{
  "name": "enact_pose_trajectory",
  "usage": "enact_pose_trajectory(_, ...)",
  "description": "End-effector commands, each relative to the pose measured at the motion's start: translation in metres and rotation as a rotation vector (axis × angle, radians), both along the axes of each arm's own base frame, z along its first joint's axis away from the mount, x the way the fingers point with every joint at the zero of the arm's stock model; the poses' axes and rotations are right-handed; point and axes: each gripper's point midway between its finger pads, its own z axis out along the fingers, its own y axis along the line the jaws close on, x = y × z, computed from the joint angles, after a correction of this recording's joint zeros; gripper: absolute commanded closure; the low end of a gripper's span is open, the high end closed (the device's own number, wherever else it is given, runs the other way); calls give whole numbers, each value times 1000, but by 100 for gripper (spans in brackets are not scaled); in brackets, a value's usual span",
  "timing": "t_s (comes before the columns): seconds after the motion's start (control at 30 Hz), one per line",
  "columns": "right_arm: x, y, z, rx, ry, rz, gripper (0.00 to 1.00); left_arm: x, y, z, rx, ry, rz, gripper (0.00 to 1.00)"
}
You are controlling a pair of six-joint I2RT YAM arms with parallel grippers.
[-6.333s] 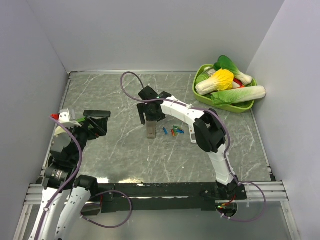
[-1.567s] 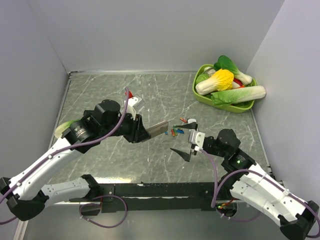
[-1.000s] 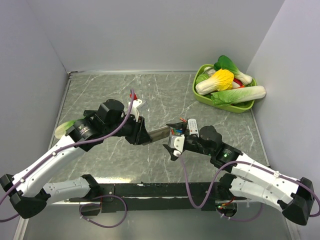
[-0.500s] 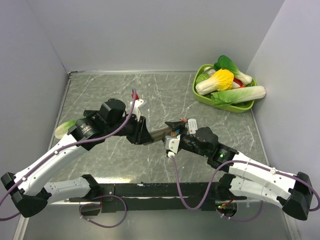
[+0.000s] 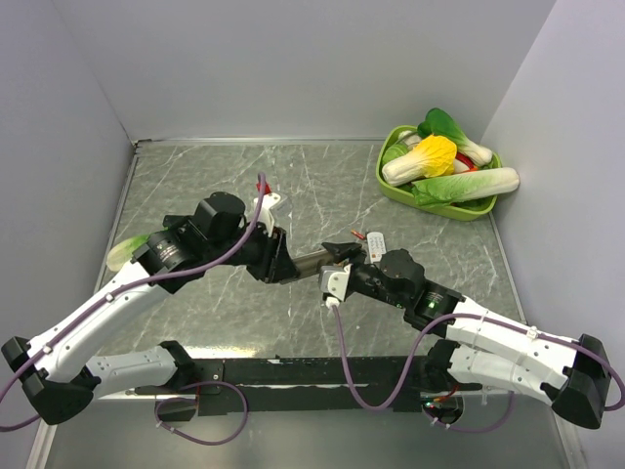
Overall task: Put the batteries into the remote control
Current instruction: Adjust the remote control.
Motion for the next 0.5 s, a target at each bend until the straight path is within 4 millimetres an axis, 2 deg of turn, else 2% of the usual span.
enact_pose_trajectory(0.0, -7, 6, 10, 82, 34, 21, 100, 11, -4, 33, -76, -90, 18, 54)
enact_pose_trajectory(0.03, -9, 10, 10, 123, 69, 30, 100, 12, -4, 38, -92, -99, 25, 39)
enact_pose_trajectory(0.07, -11, 12, 9, 141, 90, 33, 100, 13, -4, 40, -100, -104, 35, 32)
enact_pose_trajectory(0.13, -11, 15, 2, 191, 175, 10, 100, 17, -1, 49, -133, -133, 70, 19)
enact_pose_trajectory(0.2, -9, 17, 8, 263, 208, -7, 100, 25, 3, 56, -153, -160, 132, 11)
enact_pose_trajectory(0.23, -10, 17, 5, 310, 274, -23, 100, 27, 7, 60, -178, -169, 168, 3)
enact_pose_trajectory(0.27, -5, 16, 16, 381, 279, -51, 100, 32, 8, 68, -211, -195, 201, 1)
enact_pose_trajectory(0.3, -4, 15, 15, 417, 307, -71, 100, 32, 15, 80, -255, -229, 232, 1)
enact_pose_trajectory(0.33, -3, 14, 17, 482, 373, -97, 100, 40, 21, 73, -257, -232, 302, 1)
enact_pose_trajectory(0.4, 6, 9, 25, 598, 467, -188, 100, 42, 31, 93, -357, -293, 361, 1)
enact_pose_trajectory(0.43, 9, 8, 24, 622, 502, -217, 100, 46, 34, 80, -361, -275, 405, 1)
enact_pose_trajectory(0.47, 11, 7, 25, 655, 539, -241, 100, 47, 35, 82, -393, -283, 422, 1)
